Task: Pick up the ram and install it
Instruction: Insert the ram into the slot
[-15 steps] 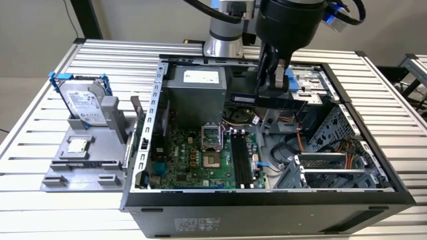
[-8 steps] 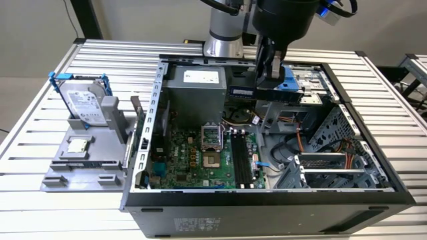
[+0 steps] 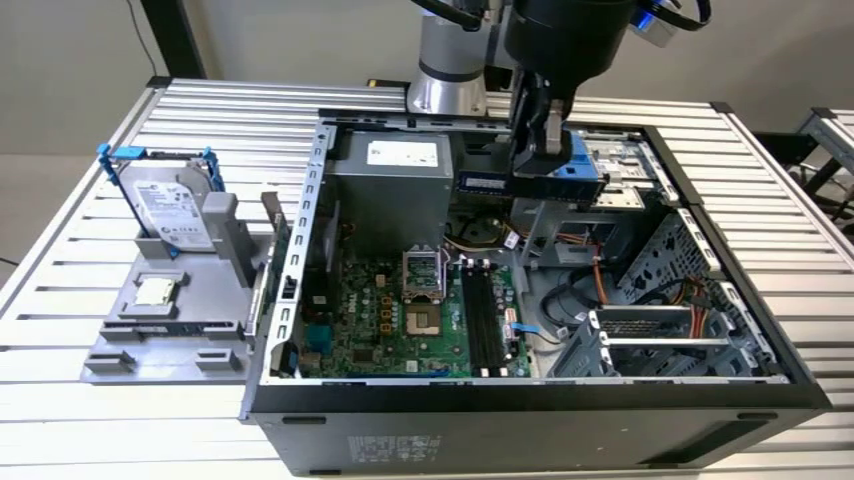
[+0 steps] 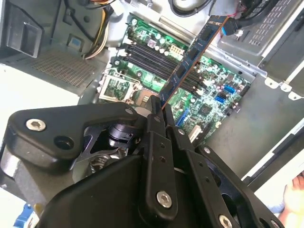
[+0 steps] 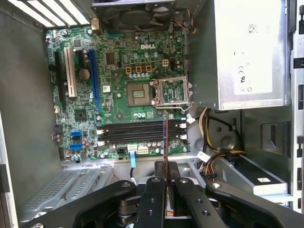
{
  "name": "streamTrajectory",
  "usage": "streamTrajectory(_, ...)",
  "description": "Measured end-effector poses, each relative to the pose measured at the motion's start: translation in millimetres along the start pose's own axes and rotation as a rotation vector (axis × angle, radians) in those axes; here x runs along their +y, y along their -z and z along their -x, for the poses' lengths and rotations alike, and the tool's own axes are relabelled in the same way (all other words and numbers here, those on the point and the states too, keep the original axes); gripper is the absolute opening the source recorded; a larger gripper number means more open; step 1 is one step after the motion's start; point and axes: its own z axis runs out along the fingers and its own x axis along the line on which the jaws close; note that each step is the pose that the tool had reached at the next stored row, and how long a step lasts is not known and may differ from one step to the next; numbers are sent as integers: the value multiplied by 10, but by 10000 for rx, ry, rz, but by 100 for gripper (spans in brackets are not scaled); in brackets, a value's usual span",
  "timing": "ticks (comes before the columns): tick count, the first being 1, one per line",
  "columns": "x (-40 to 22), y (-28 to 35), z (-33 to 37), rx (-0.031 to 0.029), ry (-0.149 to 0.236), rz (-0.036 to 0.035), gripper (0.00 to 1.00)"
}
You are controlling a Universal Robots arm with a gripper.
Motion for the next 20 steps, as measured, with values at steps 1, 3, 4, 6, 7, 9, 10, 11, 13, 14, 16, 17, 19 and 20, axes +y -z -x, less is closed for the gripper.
streamTrajectory(1, 1, 0, 6, 1, 0, 0, 0)
streamTrajectory(3, 1, 0, 18, -1, 1, 0, 0)
streamTrajectory(4, 2, 0, 18, 1, 1, 0, 0)
streamTrajectory(6, 2, 0, 23, 1, 1, 0, 0)
streamTrajectory(7, 2, 0, 27, 1, 1, 0, 0)
streamTrajectory(9, 2, 0, 28, 1, 1, 0, 0)
streamTrajectory(10, 2, 0, 28, 0, 1, 0, 0)
streamTrajectory(11, 3, 0, 29, 1, 1, 0, 0)
streamTrajectory(13, 3, 0, 30, 1, 1, 0, 0)
streamTrajectory(14, 3, 0, 30, 1, 1, 0, 0)
streamTrajectory(16, 3, -1, 31, 0, 1, 0, 0)
streamTrajectory(17, 3, 0, 31, 0, 1, 0, 0)
streamTrajectory(19, 4, 0, 31, 1, -47, 0, 0)
streamTrajectory(20, 4, -1, 32, 1, -114, -2, 0)
